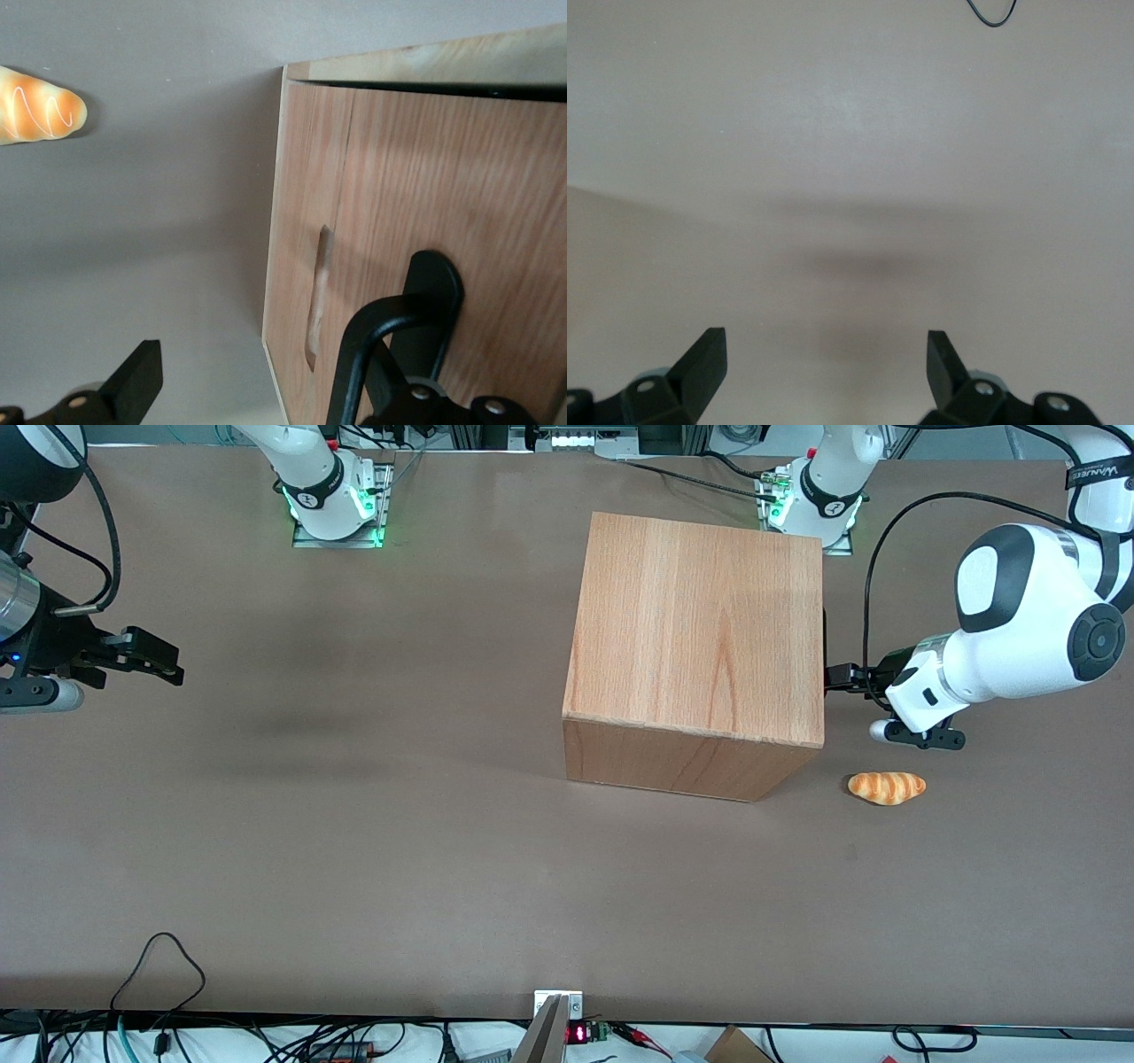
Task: Open top drawer with left arm
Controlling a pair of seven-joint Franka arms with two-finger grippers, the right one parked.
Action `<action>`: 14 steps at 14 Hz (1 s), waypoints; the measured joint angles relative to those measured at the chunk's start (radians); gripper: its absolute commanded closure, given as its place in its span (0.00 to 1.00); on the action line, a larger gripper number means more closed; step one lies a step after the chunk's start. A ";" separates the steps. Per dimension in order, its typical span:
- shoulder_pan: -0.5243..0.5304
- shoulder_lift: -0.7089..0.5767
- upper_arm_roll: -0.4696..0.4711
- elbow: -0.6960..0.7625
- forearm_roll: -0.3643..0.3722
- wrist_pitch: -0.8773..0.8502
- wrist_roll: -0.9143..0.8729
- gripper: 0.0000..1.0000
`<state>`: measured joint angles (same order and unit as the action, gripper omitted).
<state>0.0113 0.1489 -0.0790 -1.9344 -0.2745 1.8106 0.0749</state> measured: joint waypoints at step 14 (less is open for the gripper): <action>0.032 0.006 0.010 0.000 0.074 0.006 0.004 0.00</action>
<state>0.0434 0.1546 -0.0693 -1.9343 -0.2007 1.8162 0.0784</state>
